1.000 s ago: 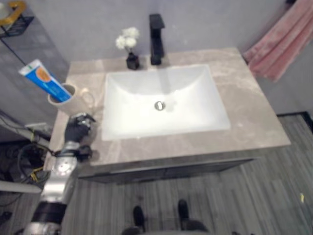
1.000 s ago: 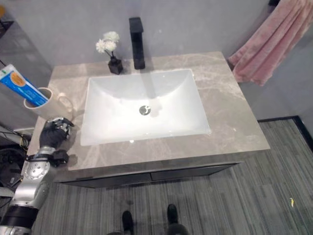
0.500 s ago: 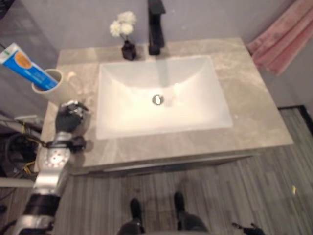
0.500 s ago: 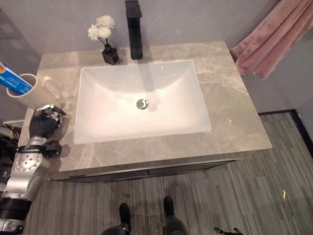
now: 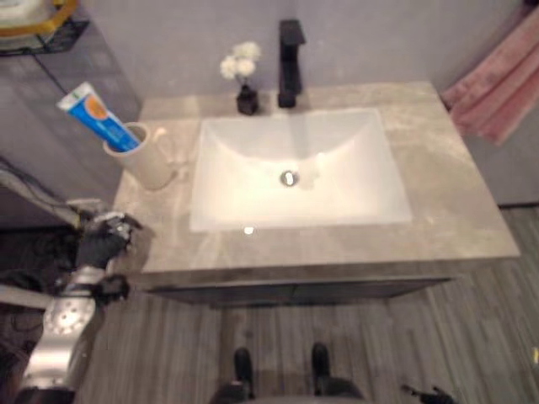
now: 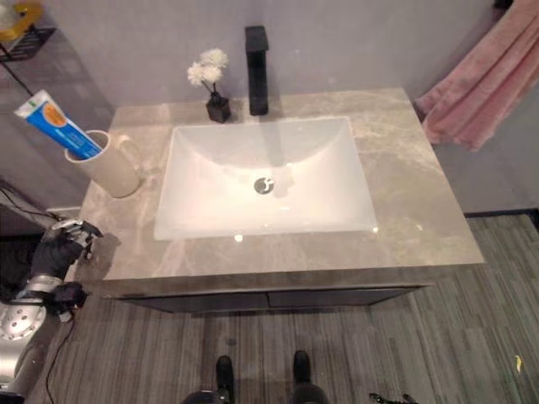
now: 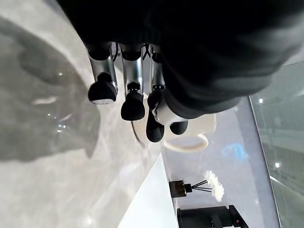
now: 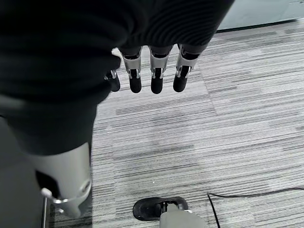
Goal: Put brush and paste in cup on sink, flatten towel.
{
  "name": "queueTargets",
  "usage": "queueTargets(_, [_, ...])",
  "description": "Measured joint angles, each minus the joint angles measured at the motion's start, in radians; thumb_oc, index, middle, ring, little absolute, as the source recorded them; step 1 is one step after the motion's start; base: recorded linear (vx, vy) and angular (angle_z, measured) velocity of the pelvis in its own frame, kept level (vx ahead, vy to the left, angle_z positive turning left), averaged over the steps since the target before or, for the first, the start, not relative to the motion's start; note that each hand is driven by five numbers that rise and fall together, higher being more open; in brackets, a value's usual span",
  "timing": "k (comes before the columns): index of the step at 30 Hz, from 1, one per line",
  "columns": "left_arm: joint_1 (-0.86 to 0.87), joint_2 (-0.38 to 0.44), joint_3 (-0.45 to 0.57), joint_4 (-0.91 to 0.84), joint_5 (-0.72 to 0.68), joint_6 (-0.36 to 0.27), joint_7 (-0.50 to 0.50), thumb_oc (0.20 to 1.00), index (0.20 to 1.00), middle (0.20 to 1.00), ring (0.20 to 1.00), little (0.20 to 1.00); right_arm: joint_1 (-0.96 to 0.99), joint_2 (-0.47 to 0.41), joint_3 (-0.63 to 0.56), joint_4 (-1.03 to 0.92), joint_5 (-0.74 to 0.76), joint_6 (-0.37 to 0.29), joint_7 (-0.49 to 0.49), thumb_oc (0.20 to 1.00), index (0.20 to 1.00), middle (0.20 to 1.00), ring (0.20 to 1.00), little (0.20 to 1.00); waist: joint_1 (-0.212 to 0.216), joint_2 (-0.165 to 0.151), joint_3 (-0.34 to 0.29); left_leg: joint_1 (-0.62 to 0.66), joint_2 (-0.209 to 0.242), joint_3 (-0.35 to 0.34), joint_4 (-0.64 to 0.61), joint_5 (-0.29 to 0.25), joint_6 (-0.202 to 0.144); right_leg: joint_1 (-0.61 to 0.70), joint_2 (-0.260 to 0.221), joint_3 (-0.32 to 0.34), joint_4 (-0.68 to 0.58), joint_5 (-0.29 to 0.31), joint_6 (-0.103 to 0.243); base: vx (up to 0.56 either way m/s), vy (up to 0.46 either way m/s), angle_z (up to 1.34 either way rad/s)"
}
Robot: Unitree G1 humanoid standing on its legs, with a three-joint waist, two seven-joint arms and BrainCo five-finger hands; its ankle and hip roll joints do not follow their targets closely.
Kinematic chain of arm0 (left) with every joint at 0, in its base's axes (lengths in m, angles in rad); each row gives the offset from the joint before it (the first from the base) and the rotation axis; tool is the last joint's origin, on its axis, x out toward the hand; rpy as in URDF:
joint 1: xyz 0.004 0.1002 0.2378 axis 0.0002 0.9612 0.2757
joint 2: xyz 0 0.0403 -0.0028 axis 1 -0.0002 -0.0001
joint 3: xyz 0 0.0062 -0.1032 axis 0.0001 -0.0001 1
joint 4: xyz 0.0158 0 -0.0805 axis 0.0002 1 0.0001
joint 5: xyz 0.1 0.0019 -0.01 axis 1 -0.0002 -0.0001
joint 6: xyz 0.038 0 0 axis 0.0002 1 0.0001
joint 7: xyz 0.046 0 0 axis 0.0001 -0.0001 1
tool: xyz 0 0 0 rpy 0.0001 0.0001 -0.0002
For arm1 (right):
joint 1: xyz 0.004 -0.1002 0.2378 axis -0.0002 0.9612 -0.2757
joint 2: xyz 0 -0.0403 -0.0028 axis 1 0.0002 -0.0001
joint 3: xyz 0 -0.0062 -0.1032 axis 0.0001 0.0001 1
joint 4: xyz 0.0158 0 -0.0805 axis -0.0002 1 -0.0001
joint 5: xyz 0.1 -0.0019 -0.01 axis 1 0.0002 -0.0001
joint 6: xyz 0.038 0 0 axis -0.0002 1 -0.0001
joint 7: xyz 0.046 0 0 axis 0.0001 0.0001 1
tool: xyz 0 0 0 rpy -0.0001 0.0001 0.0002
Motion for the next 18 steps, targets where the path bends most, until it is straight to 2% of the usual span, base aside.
queueTargets(4, [-0.073, 0.022, -0.001, 0.059, 0.001, -0.001, 0.009, 0.2, 0.2, 0.2, 0.2, 0.2, 0.004, -0.005, 0.001, 0.011, -0.001, 0.0, 0.004, 1.0, 1.0, 1.0, 1.0, 1.0, -0.002, 0.0, 0.0, -0.015, -0.001, -0.009, 0.0, 0.008, -0.001, -0.009, 0.0, -0.008, 0.005, 0.0, 0.0, -0.04, 0.007, 0.07])
queueTargets(7, [-0.15, 0.08, -0.005, 0.12, 0.001, -0.002, 0.032, 0.2, 0.2, 0.2, 0.2, 0.2, 0.0, -0.018, -0.014, 0.03, 0.001, 0.0, 0.012, 1.0, 1.0, 1.0, 1.0, 1.0, -0.015, -0.012, 0.001, -0.047, 0.0, -0.01, 0.0, 0.015, -0.002, -0.041, 0.001, -0.009, 0.006, 0.006, -0.001, -0.04, 0.002, -0.01])
queueTargets(10, [-0.189, 0.092, -0.009, 0.14, 0.001, -0.005, 0.039, 0.2, 0.2, 0.2, 0.2, 0.2, 0.024, -0.027, -0.053, 0.048, 0.004, -0.003, 0.02, 1.0, 1.0, 1.0, 1.0, 1.0, -0.037, -0.029, 0.015, -0.062, 0.001, -0.004, 0.0, 0.017, -0.003, -0.061, 0.002, -0.003, 0.004, 0.009, 0.001, -0.03, 0.013, -0.05])
queueTargets(15, [-0.262, 0.16, -0.004, 0.193, 0.001, -0.023, 0.067, 0.2, 0.2, 0.2, 0.2, 0.2, 0.056, -0.037, -0.12, 0.12, 0.045, 0.009, 0.029, 1.0, 1.0, 1.0, 1.0, 1.0, -0.05, -0.055, 0.052, -0.121, 0.001, 0.003, 0.001, 0.027, -0.003, -0.123, 0.003, 0.008, 0.007, 0.024, 0.002, 0.0, 0.029, -0.06])
queueTargets(18, [-0.304, 0.17, 0.006, 0.189, 0.001, -0.045, 0.075, 0.2, 0.2, 0.2, 0.2, 0.2, 0.065, -0.035, -0.13, 0.129, 0.05, 0.013, 0.037, 1.0, 1.0, 1.0, 1.0, 1.0, -0.054, -0.059, 0.07, -0.153, 0.0, 0.017, 0.0, 0.027, -0.003, -0.165, 0.003, 0.021, 0.002, 0.029, 0.002, 0.05, 0.019, -0.13])
